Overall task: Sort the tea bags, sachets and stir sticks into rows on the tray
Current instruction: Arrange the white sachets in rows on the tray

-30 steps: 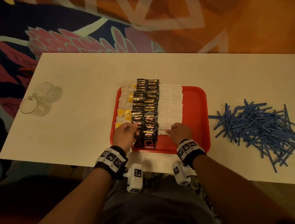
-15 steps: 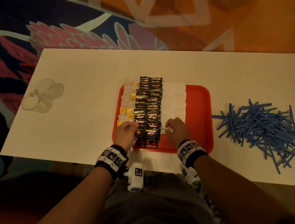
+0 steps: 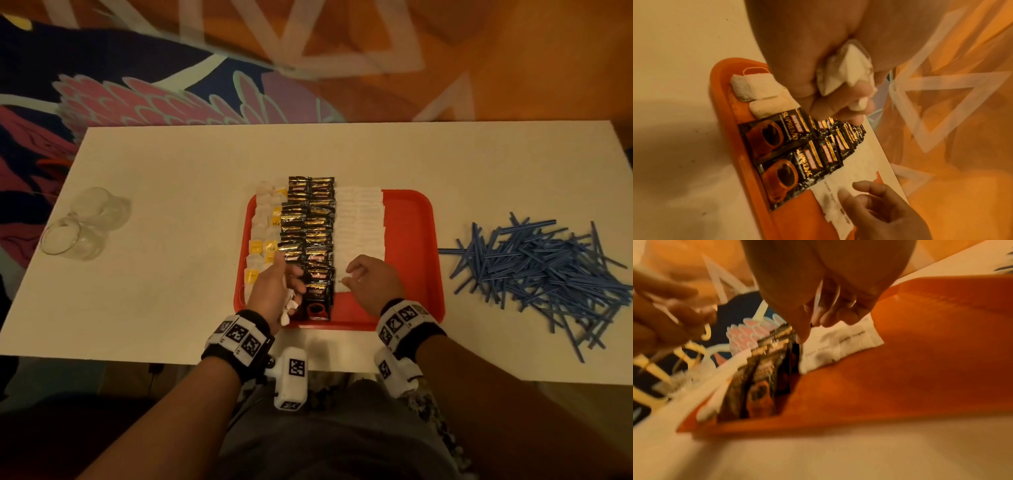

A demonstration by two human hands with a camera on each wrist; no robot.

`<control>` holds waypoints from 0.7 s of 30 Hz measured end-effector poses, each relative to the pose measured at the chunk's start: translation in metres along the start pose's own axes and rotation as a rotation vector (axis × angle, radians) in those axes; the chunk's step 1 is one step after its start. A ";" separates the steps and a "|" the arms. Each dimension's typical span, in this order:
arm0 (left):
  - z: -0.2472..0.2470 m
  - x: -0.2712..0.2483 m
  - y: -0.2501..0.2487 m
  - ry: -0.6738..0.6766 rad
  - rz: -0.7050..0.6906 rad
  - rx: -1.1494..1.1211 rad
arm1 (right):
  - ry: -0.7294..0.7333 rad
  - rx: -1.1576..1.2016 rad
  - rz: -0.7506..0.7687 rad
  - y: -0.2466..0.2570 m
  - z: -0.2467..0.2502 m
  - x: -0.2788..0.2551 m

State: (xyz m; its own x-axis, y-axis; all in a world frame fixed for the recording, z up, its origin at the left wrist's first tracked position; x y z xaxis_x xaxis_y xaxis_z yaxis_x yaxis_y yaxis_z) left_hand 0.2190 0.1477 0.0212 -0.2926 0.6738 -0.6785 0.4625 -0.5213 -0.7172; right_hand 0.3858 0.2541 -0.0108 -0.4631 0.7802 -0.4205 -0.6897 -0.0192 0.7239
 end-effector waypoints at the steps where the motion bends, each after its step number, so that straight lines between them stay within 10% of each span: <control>1: -0.007 0.000 -0.001 0.020 -0.001 -0.024 | 0.004 0.078 0.018 0.006 0.004 -0.002; 8: -0.056 -0.005 -0.003 0.146 0.010 -0.029 | 0.259 0.265 0.275 0.055 0.024 -0.036; 21: -0.102 -0.036 0.006 0.214 -0.082 0.132 | 0.025 0.446 0.086 0.027 0.084 -0.063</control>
State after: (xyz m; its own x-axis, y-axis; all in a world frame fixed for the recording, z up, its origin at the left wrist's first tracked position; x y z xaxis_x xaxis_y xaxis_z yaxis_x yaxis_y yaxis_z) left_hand 0.3172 0.1742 0.0574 -0.1344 0.8045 -0.5786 0.3269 -0.5152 -0.7923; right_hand 0.4433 0.2573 0.0813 -0.5252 0.7724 -0.3573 -0.3434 0.1918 0.9194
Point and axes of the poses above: each hand's wrist, its own x-axis towards the middle knuckle, its own z-axis out of the back of the hand, y = z × x, the point moved 6 cm from there along x, towards the middle knuckle, and after that the axes turned 7 degrees about y, right-handed, at the moved point
